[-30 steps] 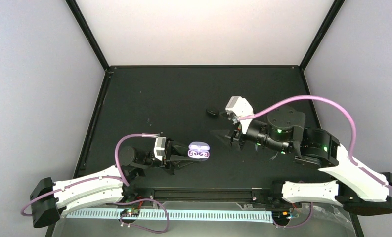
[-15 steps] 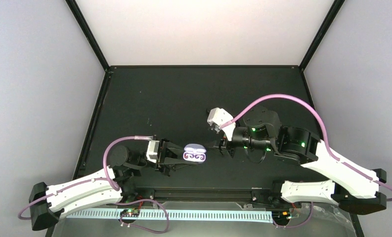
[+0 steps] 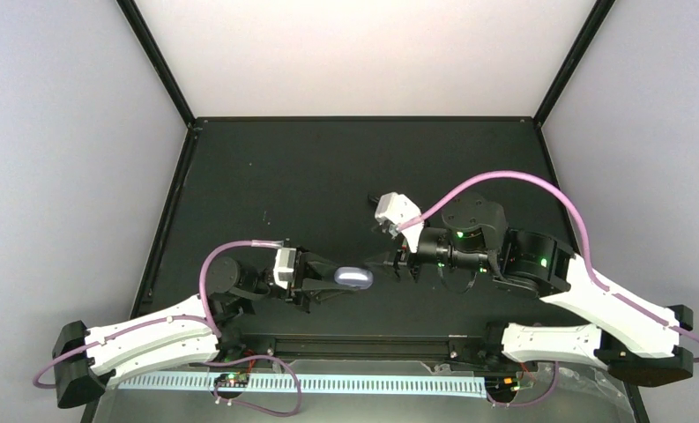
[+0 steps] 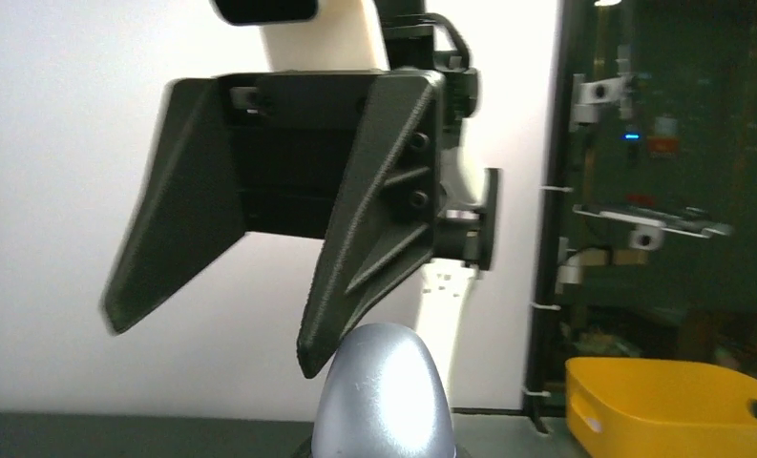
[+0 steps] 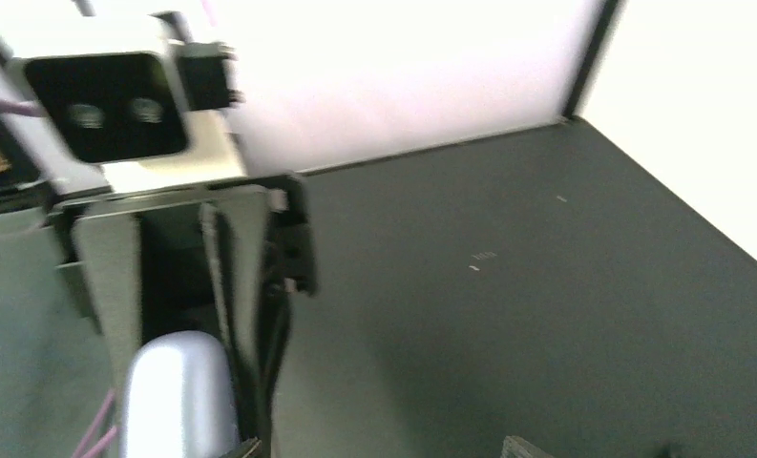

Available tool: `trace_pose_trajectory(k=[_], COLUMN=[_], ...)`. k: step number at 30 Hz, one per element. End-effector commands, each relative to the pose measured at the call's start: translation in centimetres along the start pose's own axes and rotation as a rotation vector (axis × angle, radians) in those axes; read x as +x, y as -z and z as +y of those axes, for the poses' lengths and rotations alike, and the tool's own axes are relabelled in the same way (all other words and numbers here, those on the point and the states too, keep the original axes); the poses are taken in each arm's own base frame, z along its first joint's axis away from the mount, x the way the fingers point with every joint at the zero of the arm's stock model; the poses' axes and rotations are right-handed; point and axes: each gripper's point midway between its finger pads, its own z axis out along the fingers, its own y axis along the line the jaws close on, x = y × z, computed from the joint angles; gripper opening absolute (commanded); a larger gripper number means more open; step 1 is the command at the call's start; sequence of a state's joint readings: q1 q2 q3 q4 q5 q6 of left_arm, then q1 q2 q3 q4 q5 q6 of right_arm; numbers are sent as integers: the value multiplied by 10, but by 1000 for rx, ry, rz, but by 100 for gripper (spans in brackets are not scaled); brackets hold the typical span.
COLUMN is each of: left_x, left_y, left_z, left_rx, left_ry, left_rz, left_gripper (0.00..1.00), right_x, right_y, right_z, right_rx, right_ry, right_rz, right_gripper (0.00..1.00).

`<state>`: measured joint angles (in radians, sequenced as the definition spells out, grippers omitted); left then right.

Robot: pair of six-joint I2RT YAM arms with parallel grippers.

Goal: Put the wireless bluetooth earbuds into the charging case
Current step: Close the charging case, then place the charging case at the center of the board.

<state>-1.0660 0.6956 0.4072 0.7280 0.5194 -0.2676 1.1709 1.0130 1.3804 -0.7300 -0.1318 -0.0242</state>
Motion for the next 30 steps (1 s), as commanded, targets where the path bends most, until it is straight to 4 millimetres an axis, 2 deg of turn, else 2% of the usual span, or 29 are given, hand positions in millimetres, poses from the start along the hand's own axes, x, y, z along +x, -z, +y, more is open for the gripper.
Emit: trace_pose_trajectory(k=[1, 5, 9, 13, 16, 19, 24, 26, 30], left_x=[-1, 42, 93, 142, 167, 194, 237, 255, 275], left_y=[3, 29, 69, 113, 129, 141, 157, 162, 169], left_z=[43, 109, 170, 217, 241, 263, 289, 294, 294], left_rx=[-248, -579, -816, -999, -1080, -1143, -1201, -1218, -1242], left_ry=[31, 162, 390, 590, 653, 702, 809, 849, 892], left_rz=[8, 113, 224, 301, 361, 432, 525, 561, 608], left_gripper=[2, 2, 2, 2, 2, 1, 2, 2, 8], right_x=[4, 34, 75, 120, 145, 156, 154, 152, 144], right_y=[12, 17, 24, 20, 15, 16, 27, 31, 40], right_z=[-60, -102, -133, -147, -149, -150, -150, -149, -148], right_rx=[351, 515, 623, 696, 717, 729, 751, 754, 755], right_ry=[-96, -239, -372, -469, -523, -552, -531, -521, -509], right_rz=[-56, -85, -151, -137, -115, -113, -129, -131, -149], right_gripper=[65, 67, 71, 77, 78, 79, 83, 83, 84])
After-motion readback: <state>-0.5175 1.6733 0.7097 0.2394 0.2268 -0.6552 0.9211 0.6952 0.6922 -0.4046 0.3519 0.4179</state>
